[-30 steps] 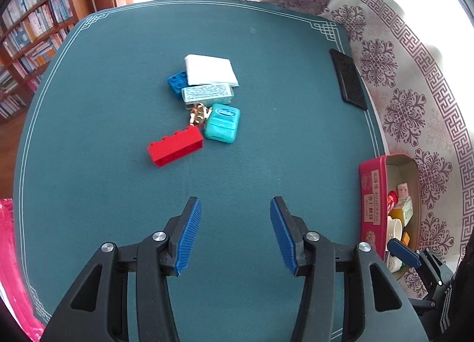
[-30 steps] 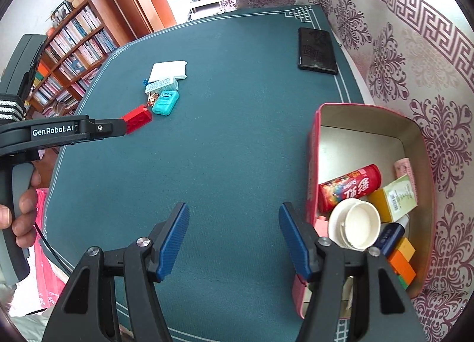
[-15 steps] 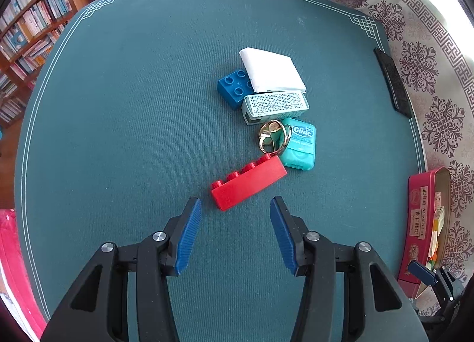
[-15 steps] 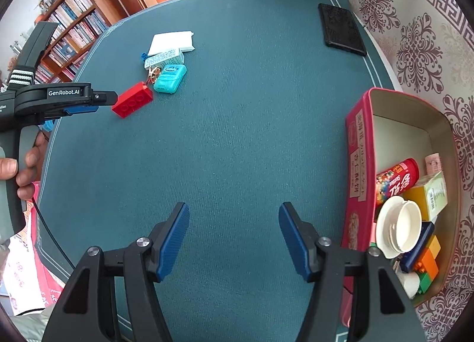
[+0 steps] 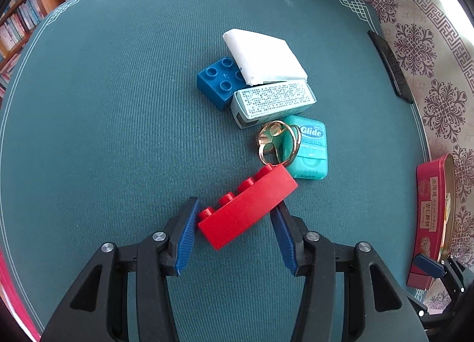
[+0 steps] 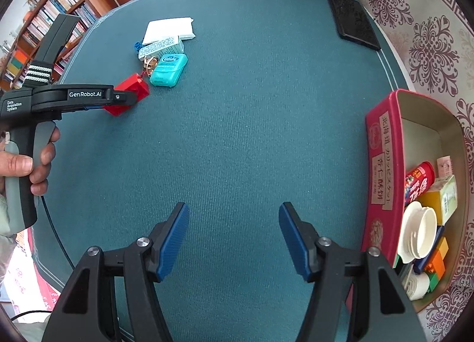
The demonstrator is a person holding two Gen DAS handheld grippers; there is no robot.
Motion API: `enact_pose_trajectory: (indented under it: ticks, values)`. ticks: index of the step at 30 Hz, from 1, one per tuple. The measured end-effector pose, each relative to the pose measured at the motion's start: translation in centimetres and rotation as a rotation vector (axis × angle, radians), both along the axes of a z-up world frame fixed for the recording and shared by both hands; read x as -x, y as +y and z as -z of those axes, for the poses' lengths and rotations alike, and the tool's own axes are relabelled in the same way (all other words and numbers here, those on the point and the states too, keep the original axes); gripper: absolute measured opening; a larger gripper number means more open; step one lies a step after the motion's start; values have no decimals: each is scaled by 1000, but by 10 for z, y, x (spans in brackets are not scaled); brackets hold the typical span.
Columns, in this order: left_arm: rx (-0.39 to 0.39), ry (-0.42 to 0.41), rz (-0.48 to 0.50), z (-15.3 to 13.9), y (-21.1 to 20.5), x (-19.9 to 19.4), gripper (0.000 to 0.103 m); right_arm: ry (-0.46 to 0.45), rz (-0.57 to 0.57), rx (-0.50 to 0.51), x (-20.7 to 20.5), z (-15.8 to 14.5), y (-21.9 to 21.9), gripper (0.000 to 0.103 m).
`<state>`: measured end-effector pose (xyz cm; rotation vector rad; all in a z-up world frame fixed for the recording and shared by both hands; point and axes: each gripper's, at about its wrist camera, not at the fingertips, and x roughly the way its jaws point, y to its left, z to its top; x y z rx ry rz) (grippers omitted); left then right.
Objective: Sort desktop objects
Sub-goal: 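Grasp the red Lego brick with the left gripper, then grasp the teal Glide floss box with the right gripper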
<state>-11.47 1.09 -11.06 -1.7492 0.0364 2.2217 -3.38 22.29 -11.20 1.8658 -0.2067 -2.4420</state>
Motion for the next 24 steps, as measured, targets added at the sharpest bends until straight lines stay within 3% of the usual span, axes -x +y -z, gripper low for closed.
enact_pose_trajectory:
  ticks: [8,11,24]
  values:
    - [-15,24,3,-2,-6,-9,45,24,15,-4,29,0,-10,67]
    - [-39,20,-33,-6,-18,-12,29,31,7,2,44,1,-17,67]
    - [-69,43,-127,-19,-60,-25,29,69,-58,-6,111,10,-57,67]
